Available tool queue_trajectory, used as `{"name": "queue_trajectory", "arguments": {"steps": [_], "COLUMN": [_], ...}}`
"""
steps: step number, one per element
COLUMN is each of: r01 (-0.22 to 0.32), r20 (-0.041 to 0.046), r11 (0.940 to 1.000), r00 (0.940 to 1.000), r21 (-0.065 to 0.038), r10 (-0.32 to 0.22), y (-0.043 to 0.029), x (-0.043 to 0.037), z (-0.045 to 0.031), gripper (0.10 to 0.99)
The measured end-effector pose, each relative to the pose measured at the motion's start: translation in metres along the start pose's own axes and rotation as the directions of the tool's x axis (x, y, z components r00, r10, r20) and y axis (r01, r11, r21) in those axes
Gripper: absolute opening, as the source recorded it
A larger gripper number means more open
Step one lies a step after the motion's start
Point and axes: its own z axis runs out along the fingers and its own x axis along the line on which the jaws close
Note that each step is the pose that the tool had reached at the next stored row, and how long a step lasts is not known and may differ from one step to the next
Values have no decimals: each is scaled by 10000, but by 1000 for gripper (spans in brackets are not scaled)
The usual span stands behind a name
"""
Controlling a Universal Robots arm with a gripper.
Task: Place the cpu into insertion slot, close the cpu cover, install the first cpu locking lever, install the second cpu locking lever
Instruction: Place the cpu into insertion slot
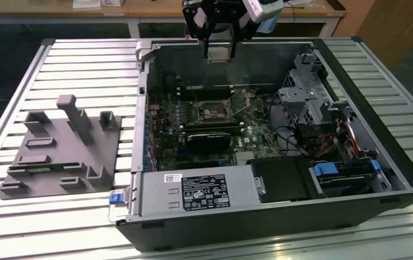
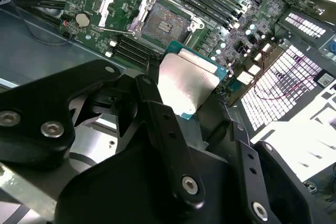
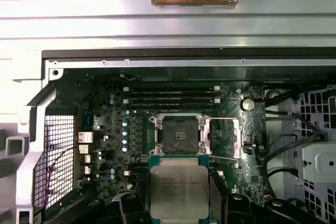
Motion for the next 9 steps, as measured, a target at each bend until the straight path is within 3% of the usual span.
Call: {"name": "queue_trajectory", "arguments": {"steps": [9], "r01": [0], "r20": [1], "r11": [10000], "r00": [10000], "r21": [-1], "r10": [0], "y": [-4], "x": [-1], "z": [46], "gripper": [537]}}
